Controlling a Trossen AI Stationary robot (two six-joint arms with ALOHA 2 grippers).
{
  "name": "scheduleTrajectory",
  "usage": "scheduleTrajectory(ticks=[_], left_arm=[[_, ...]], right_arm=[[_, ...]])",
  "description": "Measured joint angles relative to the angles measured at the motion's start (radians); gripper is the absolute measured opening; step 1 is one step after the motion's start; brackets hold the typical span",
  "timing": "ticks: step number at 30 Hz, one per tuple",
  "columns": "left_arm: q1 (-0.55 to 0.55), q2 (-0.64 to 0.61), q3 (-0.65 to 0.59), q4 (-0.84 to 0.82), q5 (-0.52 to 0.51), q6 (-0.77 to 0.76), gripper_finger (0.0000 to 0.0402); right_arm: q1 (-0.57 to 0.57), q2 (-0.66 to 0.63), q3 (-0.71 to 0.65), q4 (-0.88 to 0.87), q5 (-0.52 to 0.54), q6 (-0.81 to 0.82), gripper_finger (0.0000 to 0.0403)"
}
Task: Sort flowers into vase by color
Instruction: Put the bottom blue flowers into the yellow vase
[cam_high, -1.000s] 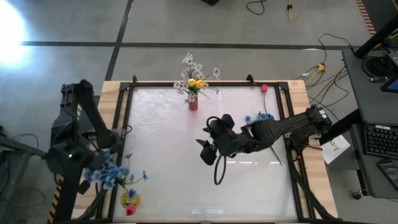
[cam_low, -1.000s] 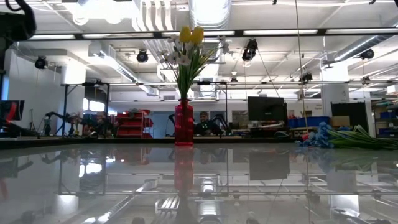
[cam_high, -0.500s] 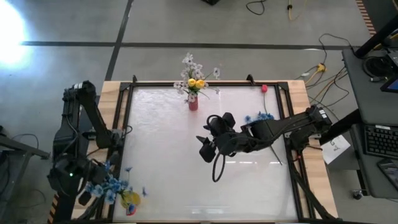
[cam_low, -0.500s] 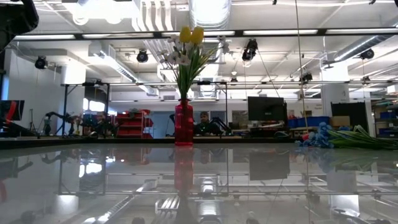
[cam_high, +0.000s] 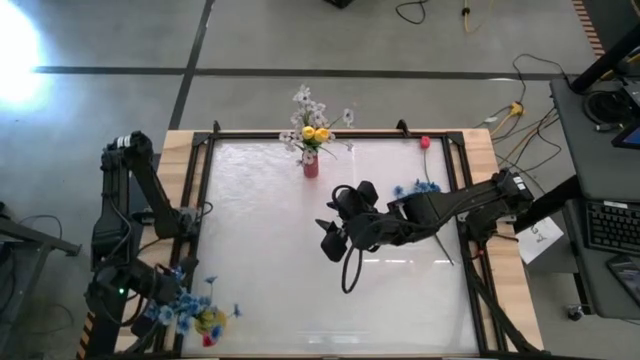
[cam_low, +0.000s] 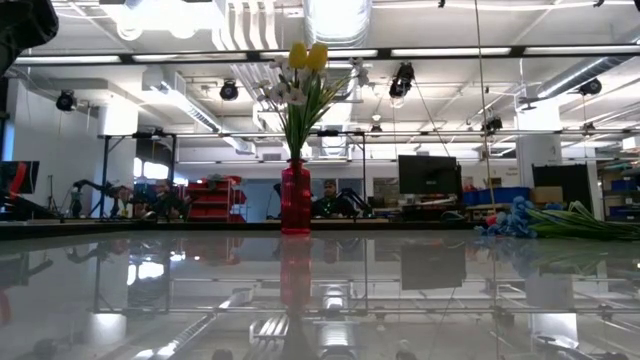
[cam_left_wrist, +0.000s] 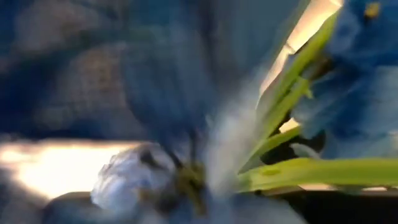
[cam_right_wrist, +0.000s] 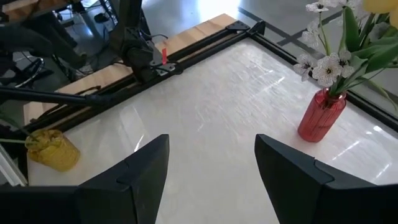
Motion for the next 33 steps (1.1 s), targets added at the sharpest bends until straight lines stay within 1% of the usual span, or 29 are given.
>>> scheduleTrajectory(ticks=[3,5,11,13,16,20,25,27,29,33], left_arm=[[0.000,0.000,0.009,-0.011,0.014,-0.009,0.0027],[0.000,-0.006,0.009,-0.013,0.046,-0.013,0.0044],[0.000,-0.022,0.009,-0.048,0.139,-0.089,0.0112],[0.000,-0.029,0.009,-0.071,0.195,-0.126,0.0138],[0.000,-0.043,0.009,-0.106,0.304,-0.185,0.0173],[0.000,-0.079,0.010,-0.148,0.457,-0.281,0.0203],[0.000,-0.136,0.010,-0.218,0.634,-0.442,0.0207],[0.000,-0.162,0.010,-0.259,0.671,-0.496,0.0202],[0.000,-0.195,0.010,-0.276,0.696,-0.509,0.0195],[0.001,-0.285,0.032,-0.340,0.704,-0.517,0.0177]], right_arm=[[0.000,0.000,0.000,-0.002,-0.008,0.005,0.0229],[0.000,0.000,0.000,-0.012,-0.011,0.005,0.0236],[-0.003,0.000,0.000,-0.049,-0.016,0.017,0.0275],[-0.005,0.000,0.000,-0.058,-0.037,0.022,0.0288],[-0.004,0.000,0.000,-0.067,-0.040,0.022,0.0302],[-0.004,0.000,0.000,-0.113,-0.039,0.035,0.0309],[-0.005,0.000,0.000,-0.217,-0.037,0.082,0.0305],[-0.007,0.000,0.000,-0.245,-0.037,0.098,0.0305],[-0.010,0.000,0.000,-0.258,-0.037,0.111,0.0305],[-0.013,-0.002,0.001,-0.253,-0.036,0.134,0.0309]])
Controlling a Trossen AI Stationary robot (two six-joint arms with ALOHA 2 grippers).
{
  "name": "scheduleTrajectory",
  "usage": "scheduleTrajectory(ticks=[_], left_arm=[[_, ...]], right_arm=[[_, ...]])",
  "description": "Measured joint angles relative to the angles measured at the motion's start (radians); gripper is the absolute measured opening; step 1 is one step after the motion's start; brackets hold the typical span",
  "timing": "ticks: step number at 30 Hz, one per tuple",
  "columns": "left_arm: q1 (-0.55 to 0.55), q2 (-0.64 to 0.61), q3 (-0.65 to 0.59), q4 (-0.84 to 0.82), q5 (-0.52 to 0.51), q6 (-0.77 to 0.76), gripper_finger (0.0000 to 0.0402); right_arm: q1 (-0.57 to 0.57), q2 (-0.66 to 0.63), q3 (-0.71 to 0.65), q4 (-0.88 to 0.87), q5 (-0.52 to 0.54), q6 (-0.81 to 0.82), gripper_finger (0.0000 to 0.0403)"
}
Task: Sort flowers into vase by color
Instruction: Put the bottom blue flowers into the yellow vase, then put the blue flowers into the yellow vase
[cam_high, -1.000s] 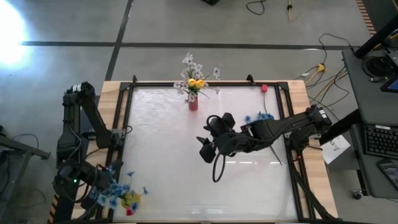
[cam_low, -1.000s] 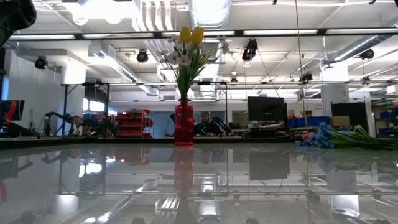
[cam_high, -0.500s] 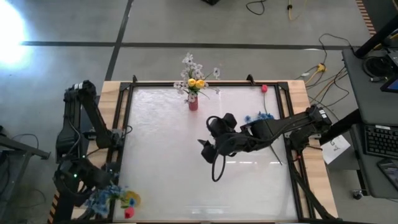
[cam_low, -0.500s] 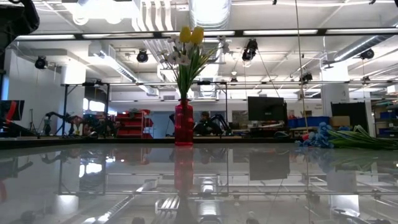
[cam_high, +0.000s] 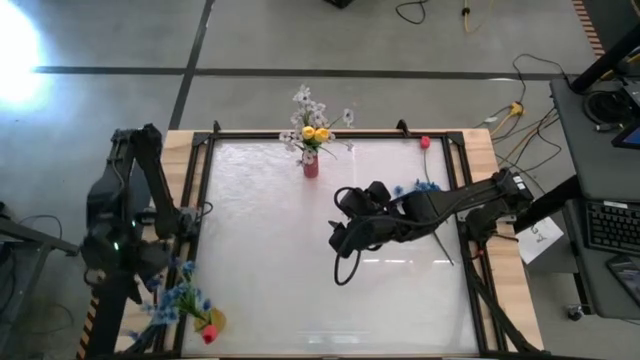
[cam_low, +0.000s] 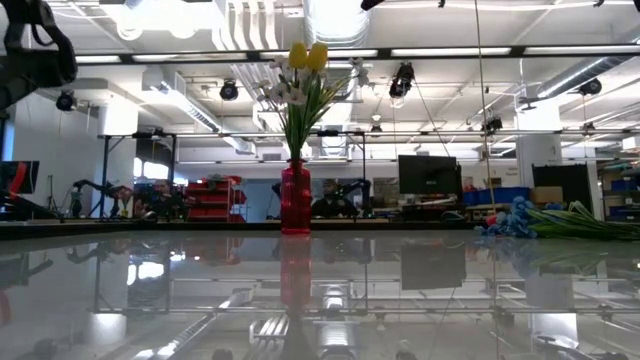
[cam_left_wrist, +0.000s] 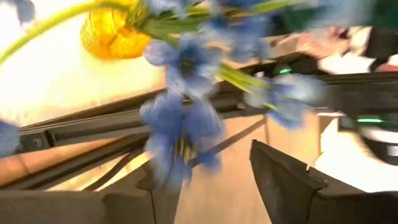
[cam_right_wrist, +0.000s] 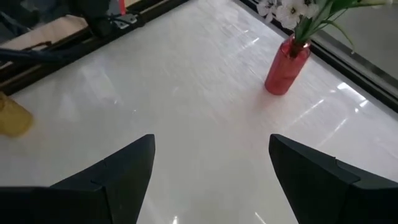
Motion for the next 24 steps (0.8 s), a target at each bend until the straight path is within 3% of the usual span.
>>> scheduleTrajectory(ticks=[3,5,7,10,14,19,24], left_arm=[[0.000,-0.064,0.075,-0.074,-0.060,0.000,0.0164],[0.000,-0.108,0.140,-0.120,-0.156,0.032,0.0157],[0.000,-0.146,0.210,-0.165,-0.323,0.104,0.0153],[0.002,-0.187,0.287,-0.194,-0.667,0.252,0.0150],[0.001,-0.200,0.320,-0.190,-0.941,0.442,0.0150],[0.000,-0.188,0.260,-0.178,-1.120,0.434,0.0150],[0.001,-0.149,0.128,-0.157,-1.224,0.249,0.0141]], right_arm=[[0.000,-0.004,0.004,-0.003,0.000,-0.004,0.0308],[0.000,-0.009,0.004,-0.046,0.000,0.002,0.0307],[0.000,-0.010,0.004,-0.113,0.000,0.050,0.0306],[-0.007,-0.011,-0.021,-0.197,-0.035,0.112,0.0306],[-0.016,-0.012,-0.121,-0.224,-0.099,0.191,0.0306],[-0.038,-0.027,-0.316,-0.231,-0.131,0.312,0.0306],[-0.115,-0.100,-0.557,-0.227,-0.200,0.416,0.0305]])
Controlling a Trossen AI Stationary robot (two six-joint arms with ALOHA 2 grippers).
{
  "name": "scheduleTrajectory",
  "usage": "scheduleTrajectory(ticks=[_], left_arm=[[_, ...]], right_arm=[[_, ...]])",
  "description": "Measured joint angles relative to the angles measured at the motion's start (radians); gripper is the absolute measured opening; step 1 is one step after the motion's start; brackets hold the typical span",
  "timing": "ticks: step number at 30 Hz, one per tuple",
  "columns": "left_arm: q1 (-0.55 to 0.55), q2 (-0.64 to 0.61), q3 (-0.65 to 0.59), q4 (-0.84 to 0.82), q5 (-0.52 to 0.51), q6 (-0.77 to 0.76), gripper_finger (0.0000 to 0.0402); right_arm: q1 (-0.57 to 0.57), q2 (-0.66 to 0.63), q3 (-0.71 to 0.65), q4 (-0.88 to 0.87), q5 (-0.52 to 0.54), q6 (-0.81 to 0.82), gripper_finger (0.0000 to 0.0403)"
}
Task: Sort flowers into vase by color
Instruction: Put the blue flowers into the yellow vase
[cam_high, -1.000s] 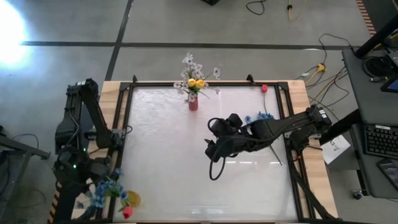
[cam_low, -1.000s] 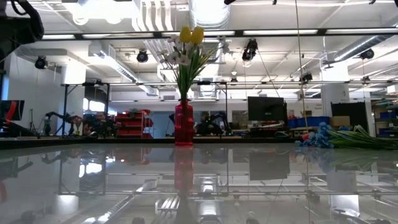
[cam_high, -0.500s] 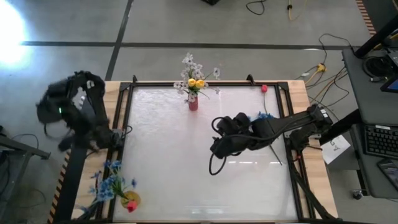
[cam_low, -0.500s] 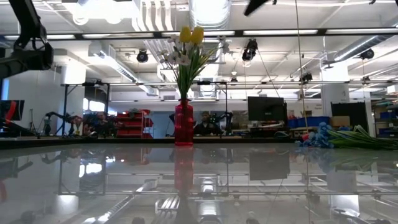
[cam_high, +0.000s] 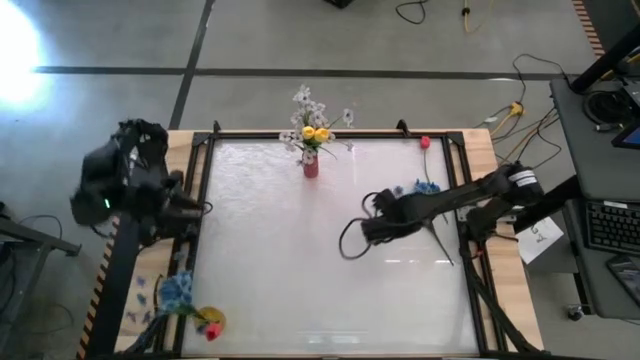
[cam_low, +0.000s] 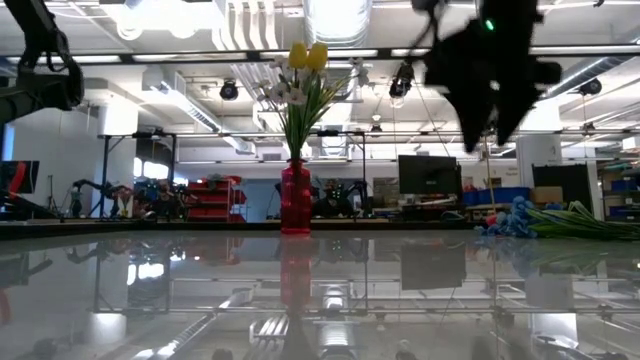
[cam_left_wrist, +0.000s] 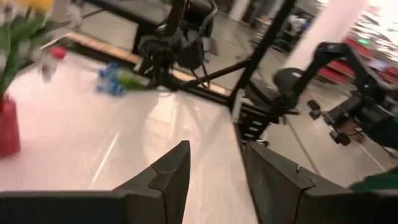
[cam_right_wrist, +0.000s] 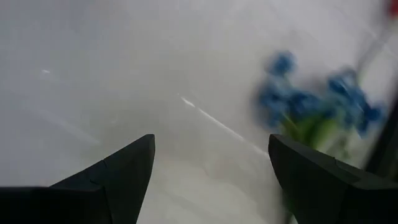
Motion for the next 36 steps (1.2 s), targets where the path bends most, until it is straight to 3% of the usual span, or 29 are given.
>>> scheduleTrajectory(ticks=[6,10,18,27,31,36], left_arm=[[0.064,0.044,-0.164,0.001,-0.045,-0.280,0.0124],[0.159,0.059,-0.230,0.058,0.019,-0.342,0.0115],[0.512,0.111,-0.279,0.363,0.338,-0.018,0.0107],[1.033,0.143,-0.343,0.748,0.796,0.368,0.0098],[1.162,0.160,-0.351,0.859,0.840,0.473,0.0098],[1.202,0.167,-0.354,0.932,0.858,0.581,0.0098]], right_arm=[[-0.128,-0.121,-0.223,0.045,-0.066,-0.049,0.0294],[-0.238,-0.193,-0.352,0.131,-0.178,-0.133,0.0280],[-0.405,-0.242,-0.485,0.175,-0.201,-0.170,0.0240],[-0.551,-0.172,-0.581,0.366,-0.370,-0.307,0.0182],[-0.562,-0.156,-0.591,0.397,-0.386,-0.324,0.0144],[-0.537,-0.181,-0.577,0.419,-0.298,-0.322,0.0070]])
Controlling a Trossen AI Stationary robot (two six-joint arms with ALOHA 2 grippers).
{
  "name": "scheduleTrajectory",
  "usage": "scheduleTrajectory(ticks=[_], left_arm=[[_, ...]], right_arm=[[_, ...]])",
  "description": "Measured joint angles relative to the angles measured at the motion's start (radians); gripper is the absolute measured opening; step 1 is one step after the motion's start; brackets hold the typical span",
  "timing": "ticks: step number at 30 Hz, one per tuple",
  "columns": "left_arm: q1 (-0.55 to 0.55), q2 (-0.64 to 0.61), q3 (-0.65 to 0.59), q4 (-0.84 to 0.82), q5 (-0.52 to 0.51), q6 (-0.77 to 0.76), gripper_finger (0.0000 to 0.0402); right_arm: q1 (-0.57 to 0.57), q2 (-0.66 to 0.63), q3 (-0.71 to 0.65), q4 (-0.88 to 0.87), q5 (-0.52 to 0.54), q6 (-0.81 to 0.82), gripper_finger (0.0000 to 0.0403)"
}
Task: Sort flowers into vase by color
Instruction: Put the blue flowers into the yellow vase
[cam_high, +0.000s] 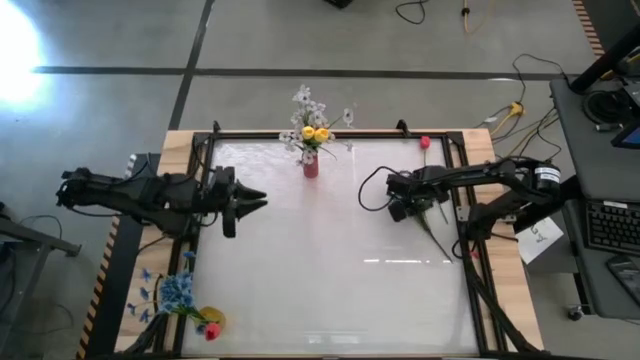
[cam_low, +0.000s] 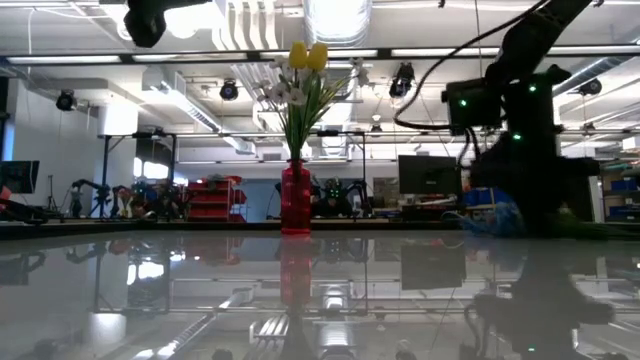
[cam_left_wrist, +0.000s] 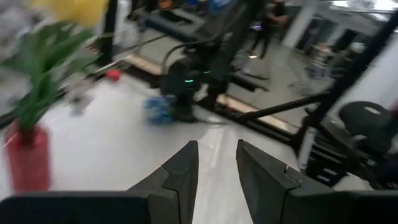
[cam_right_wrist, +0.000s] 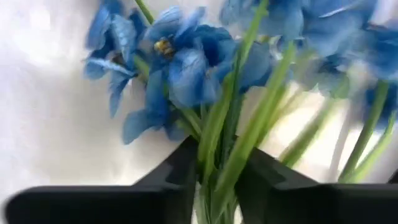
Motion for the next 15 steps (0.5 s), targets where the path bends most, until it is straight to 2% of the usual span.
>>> scheduleTrajectory(ticks=[3,4,10,15], left_arm=[[0.000,0.000,0.000,0.049,0.058,0.046,0.0098],[0.000,0.000,0.000,0.058,0.063,0.049,0.0098],[0.000,0.010,-0.024,0.139,0.062,0.063,0.0098],[0.001,0.049,-0.106,0.323,0.085,0.042,0.0103]], right_arm=[[0.027,-0.040,0.034,0.018,0.058,0.021,0.0023],[0.041,-0.054,0.045,0.007,0.058,0.028,0.0018],[0.168,-0.125,0.172,0.033,0.053,0.063,0.0015],[0.336,-0.120,0.323,0.224,0.087,0.024,0.0014]])
